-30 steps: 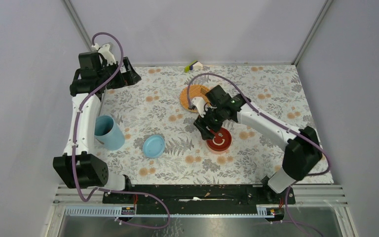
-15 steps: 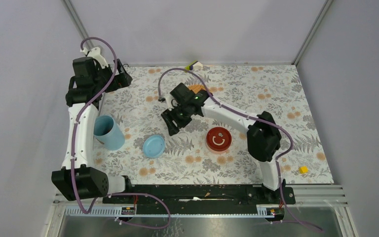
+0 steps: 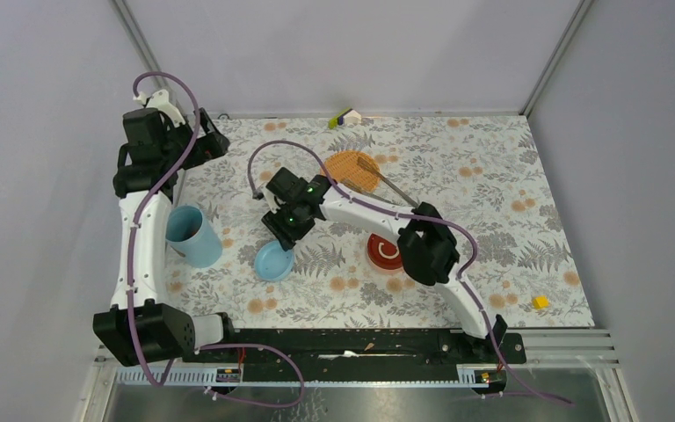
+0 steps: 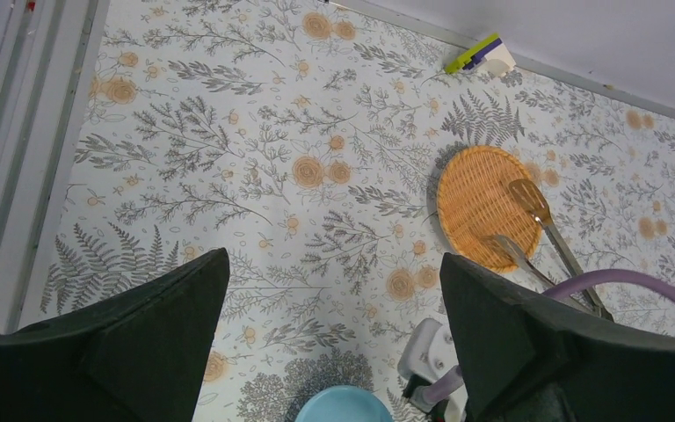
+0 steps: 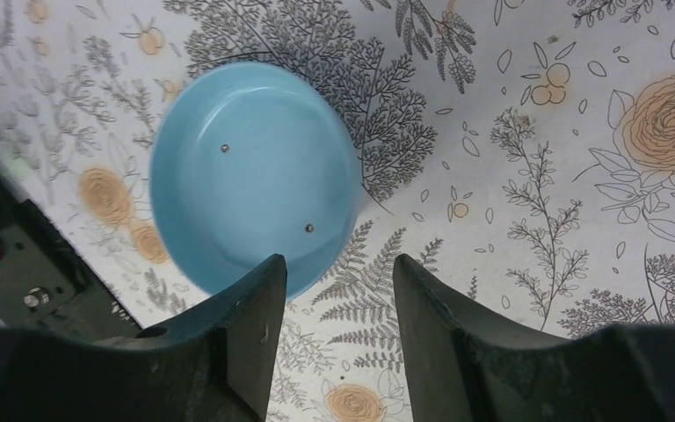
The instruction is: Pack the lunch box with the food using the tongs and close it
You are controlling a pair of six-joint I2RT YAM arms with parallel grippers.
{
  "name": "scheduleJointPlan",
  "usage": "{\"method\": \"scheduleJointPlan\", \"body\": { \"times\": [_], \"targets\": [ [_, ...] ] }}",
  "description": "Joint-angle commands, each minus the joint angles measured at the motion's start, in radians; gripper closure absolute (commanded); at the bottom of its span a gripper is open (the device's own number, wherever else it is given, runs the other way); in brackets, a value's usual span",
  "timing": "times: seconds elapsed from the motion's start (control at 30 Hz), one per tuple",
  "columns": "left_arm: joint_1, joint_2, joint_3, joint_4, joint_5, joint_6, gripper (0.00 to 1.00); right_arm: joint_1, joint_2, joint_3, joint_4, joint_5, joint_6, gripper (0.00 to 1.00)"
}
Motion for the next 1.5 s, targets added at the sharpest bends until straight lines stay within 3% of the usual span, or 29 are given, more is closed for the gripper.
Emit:
{"method": "scheduleJointPlan", "body": {
  "times": [0.0,0.27,0.43,0.6,0.8,1.0,1.23,1.33,1.47],
  "targets": [
    [0.005,-0.039,-0.021,0.075,0.023,-0.016,0.01,0.027,0.03,0.045,-0.028,0.124,-0.043,0.46],
    [0.005,-0.037,-0.029,0.079,0.049,-0.019,0.01,0.029,0.06,0.034,-0.028,0.144,-0.052,0.59],
    [0.004,-0.033,-0.033,0.082,0.071,-0.026,0.01,0.023,0.045,0.014,-0.028,0.072,-0.036,0.69],
    [0.005,-0.026,-0.032,0.082,0.091,-0.029,0.01,-0.004,0.041,0.011,-0.03,-0.012,-0.014,0.98],
    [0.005,-0.021,-0.026,0.085,0.174,-0.009,0.01,-0.128,-0.008,-0.015,0.004,-0.251,0.042,1.0],
    [0.005,-0.006,-0.006,0.112,0.368,0.005,0.01,-0.258,-0.261,-0.323,0.406,-0.538,0.212,1.0],
    [0.003,-0.008,-0.021,0.248,0.593,-0.041,0.01,-0.383,-0.4,-0.347,0.599,-0.714,0.432,1.0],
    [0.0,-0.009,-0.034,0.324,0.667,-0.062,0.01,-0.436,-0.427,-0.387,0.791,-0.778,0.65,1.0],
    [-0.006,-0.009,-0.09,0.499,0.797,-0.08,0.03,-0.487,-0.433,-0.494,1.291,-0.839,1.085,1.0]
  ]
}}
